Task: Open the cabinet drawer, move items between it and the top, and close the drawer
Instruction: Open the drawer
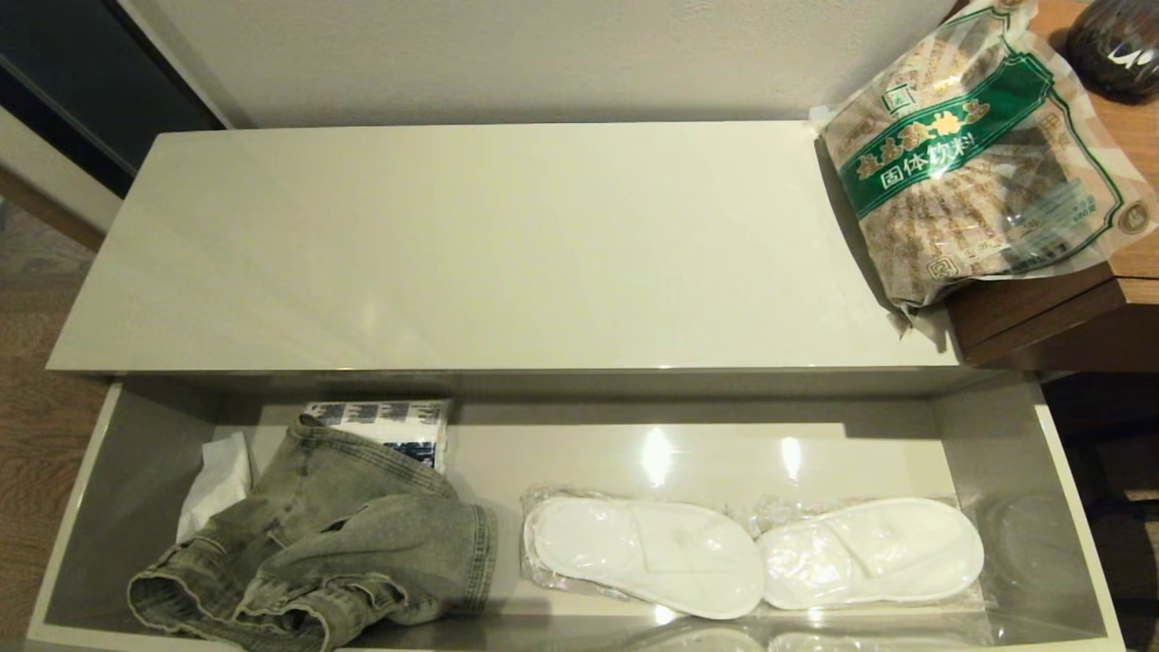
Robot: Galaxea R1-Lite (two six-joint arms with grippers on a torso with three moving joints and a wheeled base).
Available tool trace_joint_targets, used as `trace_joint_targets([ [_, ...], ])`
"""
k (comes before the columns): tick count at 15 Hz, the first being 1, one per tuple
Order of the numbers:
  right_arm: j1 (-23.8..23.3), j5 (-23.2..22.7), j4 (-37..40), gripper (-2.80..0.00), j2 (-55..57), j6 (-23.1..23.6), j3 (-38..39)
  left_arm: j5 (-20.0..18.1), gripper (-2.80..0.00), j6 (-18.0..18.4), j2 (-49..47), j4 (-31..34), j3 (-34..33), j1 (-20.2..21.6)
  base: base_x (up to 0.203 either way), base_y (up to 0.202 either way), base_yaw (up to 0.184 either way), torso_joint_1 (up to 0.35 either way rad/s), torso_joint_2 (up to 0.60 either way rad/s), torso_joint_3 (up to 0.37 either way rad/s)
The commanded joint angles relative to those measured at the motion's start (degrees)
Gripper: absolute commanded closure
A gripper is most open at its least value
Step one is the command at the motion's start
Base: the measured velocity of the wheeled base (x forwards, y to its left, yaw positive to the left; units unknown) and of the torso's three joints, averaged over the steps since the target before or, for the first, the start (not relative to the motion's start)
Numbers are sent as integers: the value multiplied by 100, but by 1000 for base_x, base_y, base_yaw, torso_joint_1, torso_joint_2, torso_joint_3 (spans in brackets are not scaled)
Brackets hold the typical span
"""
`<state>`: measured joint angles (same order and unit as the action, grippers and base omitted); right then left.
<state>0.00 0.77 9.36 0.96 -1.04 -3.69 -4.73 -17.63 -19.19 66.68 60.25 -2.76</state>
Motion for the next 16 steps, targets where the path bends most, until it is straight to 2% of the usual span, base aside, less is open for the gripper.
trace_joint_targets([
  [1,0,2,4,0,9,-2,9,478,0,486,506,126,-122,22,0,0,0,0,0,0],
  [4,0,2,4,0,9,-2,1,414,0,604,1125,-79,-1103,158,0,0,0,0,0,0],
  [7,0,2,4,0,9,-2,9,382,0,1209,1828,-304,-2374,217,0,0,0,0,0,0],
  [8,0,2,4,0,9,-2,9,391,0,1332,1910,-373,-2482,228,0,0,0,0,0,0],
  [9,0,2,4,0,9,-2,9,401,0,1265,1910,-521,-2414,231,0,0,0,0,0,0],
  [10,0,2,4,0,9,-2,9,404,0,1218,1910,-807,-2408,231,0,0,0,0,0,0],
  [12,0,2,4,0,9,-2,9,414,0,1166,1910,-1901,-2526,232,0,0,0,0,0,0],
  [16,0,2,4,0,9,-2,9,824,0,1246,1910,-3662,-3587,232,0,0,0,0,0,0],
])
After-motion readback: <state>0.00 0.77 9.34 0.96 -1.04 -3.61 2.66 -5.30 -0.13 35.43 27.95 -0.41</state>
